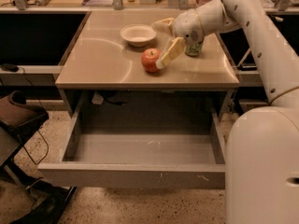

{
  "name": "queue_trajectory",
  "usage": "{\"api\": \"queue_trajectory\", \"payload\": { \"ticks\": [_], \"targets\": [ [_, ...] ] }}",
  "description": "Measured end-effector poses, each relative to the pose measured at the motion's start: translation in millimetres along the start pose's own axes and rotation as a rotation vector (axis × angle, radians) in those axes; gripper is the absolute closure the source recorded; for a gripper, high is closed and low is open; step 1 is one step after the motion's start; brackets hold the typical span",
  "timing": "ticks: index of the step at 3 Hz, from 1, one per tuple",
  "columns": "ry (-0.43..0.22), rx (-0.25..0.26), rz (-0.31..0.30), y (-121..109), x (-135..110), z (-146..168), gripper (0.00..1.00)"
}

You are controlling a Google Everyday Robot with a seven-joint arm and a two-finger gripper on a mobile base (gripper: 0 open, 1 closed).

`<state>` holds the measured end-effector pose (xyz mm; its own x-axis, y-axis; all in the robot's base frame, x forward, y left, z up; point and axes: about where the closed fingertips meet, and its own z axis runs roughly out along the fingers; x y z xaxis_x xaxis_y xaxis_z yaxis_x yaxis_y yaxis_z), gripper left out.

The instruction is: Place apple into top drawer

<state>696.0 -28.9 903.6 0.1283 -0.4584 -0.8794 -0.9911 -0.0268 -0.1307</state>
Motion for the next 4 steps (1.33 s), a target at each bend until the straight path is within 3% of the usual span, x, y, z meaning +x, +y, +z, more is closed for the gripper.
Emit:
{"api": "queue_trajectory", "payload": {
  "ticks": [2,4],
  "targets": [
    [0.055,-0.007,0.025,-16,30,12,0.0],
    [0.043,-0.057,0.075,-20,51,43,0.0]
  ]
}}
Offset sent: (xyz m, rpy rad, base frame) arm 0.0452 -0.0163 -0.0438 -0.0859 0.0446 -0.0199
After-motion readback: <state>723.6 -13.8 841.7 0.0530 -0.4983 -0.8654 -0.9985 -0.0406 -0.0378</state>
